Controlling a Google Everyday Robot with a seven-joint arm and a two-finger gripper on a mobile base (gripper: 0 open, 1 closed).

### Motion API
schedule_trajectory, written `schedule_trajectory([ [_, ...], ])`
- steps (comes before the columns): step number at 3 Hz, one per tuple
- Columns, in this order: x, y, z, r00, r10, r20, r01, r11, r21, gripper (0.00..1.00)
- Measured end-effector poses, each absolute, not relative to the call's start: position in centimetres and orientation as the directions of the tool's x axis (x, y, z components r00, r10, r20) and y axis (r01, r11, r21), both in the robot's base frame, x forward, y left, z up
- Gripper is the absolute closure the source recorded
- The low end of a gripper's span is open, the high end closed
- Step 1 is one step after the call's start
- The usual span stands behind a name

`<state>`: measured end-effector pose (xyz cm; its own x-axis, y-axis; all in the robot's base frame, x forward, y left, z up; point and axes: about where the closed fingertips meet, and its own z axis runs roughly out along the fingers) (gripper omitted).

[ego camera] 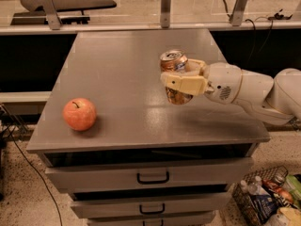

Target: Place orange can upright

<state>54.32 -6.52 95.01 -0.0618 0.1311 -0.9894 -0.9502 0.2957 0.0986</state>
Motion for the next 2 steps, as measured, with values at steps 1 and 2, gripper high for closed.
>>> schedule_trajectory([
  [1, 52.6, -7.6, 93.9, -0.070, 0.126, -0.990, -0.955, 0.279, 0.103, 1.00],
  [2, 51.4, -8.7, 92.8, -0.056, 0.158, -0.986, -0.961, 0.258, 0.096, 1.00],
])
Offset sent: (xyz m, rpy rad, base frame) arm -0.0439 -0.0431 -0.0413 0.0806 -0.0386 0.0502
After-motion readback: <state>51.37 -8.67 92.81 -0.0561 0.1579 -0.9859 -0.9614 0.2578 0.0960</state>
